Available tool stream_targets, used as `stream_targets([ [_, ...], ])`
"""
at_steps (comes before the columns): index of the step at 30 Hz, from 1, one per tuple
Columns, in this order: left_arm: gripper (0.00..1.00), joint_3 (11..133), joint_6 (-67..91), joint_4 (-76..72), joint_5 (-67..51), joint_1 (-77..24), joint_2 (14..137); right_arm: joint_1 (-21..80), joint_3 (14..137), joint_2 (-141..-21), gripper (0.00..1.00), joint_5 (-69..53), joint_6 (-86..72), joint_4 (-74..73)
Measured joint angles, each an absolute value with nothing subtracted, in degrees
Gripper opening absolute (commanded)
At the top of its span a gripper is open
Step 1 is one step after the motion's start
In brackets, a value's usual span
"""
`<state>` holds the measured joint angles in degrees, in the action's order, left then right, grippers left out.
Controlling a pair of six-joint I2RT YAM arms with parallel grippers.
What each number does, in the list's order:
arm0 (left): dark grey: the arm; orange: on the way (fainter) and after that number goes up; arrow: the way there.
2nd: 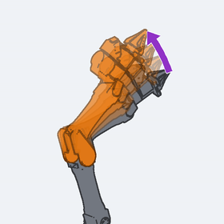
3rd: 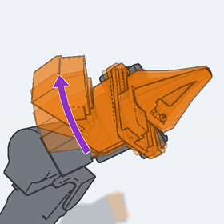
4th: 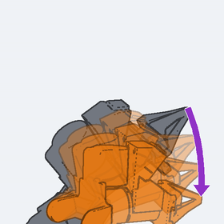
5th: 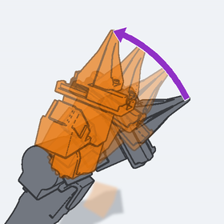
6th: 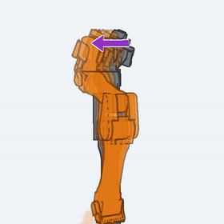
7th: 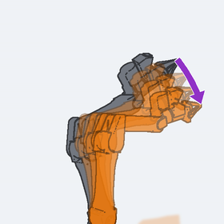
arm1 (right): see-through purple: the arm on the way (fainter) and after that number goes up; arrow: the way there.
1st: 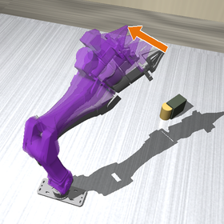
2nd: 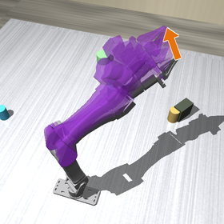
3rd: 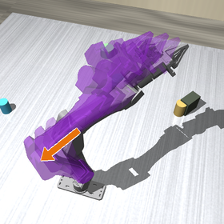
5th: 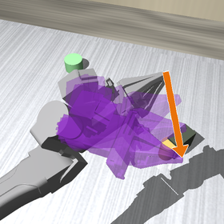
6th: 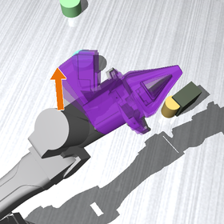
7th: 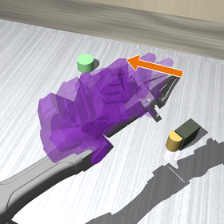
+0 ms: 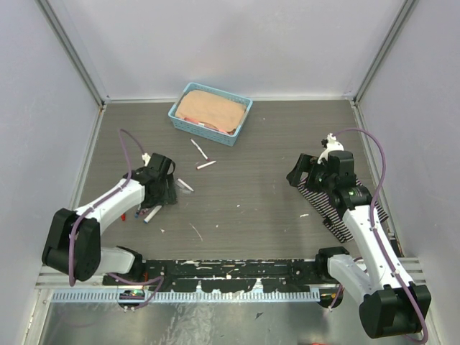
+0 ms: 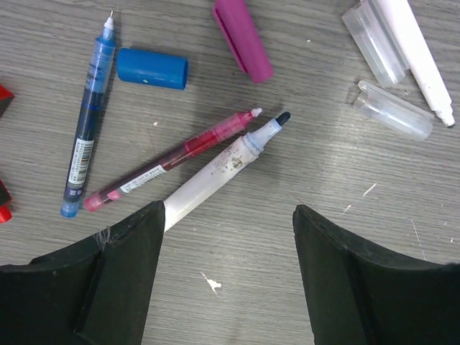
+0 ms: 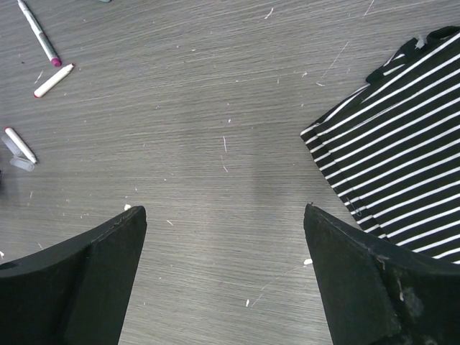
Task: Insert the pens into the pen caps
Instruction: Pick up the pen from the center of the board.
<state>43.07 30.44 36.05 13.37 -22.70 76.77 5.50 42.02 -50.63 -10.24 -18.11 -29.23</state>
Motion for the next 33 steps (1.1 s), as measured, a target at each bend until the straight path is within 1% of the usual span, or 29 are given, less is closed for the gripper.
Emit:
stream_targets([
  [12, 0.68, 43.1, 29.6, 36.1, 10.9, -21.5, 80.4, 5.5, 42.3, -52.2, 0.94, -12.2, -18.0, -29.7],
  [15, 0.62, 43.1, 29.3, 36.1, 10.5, -21.5, 80.6, 5.5, 42.6, -52.2, 0.94, -12.4, -18.0, -30.0],
  [20, 0.48, 43.2, 29.0, 36.0, 9.6, -21.5, 81.0, 5.5, 42.7, -53.3, 0.93, -12.9, -18.0, -30.1],
  [24, 0.43, 43.2, 28.8, 36.0, 8.7, -21.5, 81.2, 5.5, 42.7, -53.4, 0.93, -13.0, -18.0, -30.2],
  [28, 0.42, 43.2, 28.8, 35.9, 7.6, -21.5, 81.2, 5.5, 42.7, -53.3, 0.93, -12.8, -18.0, -30.3],
  [33, 0.44, 43.2, 28.9, 35.8, 6.2, -21.5, 81.2, 5.5, 42.9, -52.7, 0.92, -12.5, -18.1, -30.7],
])
